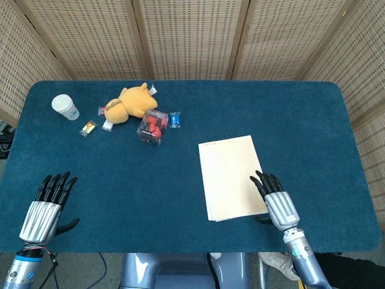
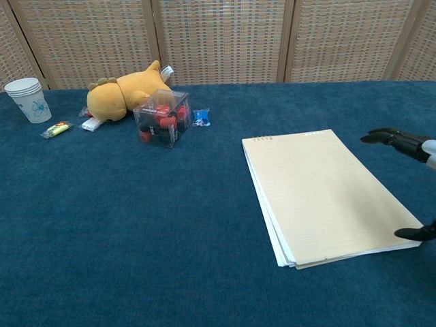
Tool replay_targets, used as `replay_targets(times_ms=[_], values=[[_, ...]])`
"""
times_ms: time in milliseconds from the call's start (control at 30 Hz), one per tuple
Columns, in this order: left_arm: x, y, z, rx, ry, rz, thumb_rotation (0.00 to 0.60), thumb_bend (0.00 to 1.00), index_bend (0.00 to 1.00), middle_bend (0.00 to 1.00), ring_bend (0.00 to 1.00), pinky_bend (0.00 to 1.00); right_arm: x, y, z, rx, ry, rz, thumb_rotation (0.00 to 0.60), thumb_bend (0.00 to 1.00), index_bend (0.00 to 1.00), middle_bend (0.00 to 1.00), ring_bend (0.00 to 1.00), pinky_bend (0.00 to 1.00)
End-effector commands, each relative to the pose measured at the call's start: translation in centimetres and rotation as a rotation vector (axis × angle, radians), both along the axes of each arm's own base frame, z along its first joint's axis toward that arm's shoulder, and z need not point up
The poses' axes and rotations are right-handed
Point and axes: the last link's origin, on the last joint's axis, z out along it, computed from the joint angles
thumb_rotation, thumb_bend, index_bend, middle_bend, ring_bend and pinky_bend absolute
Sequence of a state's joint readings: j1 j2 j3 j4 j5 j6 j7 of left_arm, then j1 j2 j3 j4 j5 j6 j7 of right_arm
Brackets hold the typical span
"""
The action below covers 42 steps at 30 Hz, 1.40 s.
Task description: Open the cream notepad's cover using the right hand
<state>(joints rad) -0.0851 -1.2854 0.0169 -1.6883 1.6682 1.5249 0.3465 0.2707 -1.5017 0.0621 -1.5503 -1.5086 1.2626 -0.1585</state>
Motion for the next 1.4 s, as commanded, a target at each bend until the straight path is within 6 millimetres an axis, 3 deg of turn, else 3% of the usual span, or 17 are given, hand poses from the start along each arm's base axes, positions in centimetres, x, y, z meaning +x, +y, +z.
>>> replay_targets(times_ms=[33,800,1400], values=[[0.0,0.0,-0.1,-0.004,0.002,0.001,0.600,0.00,0.00,0.00,0.00,0.00,0.2,-0.1,-0.7,0.010,-0.003,-0.006,0.600,0.14,0.06,0.00,0.00,0.00],[-0.1,0.1,-0.2,-0.011,-0.004,0.006,0.600,0.00,0.00,0.00,0.00,0.00,2.3,-0.8,-5.1,0.079,-0.028,-0.033,0.600,0.14,0.06,0.00,0.00,0.00],[-0.2,0.2,-0.3,-0.013,-0.004,0.011,0.600,0.00,0.00,0.00,0.00,0.00,1.9,-1.5,-5.9,0.078,-0.005,-0.053,0.600,0.14,0.06,0.00,0.00,0.00]])
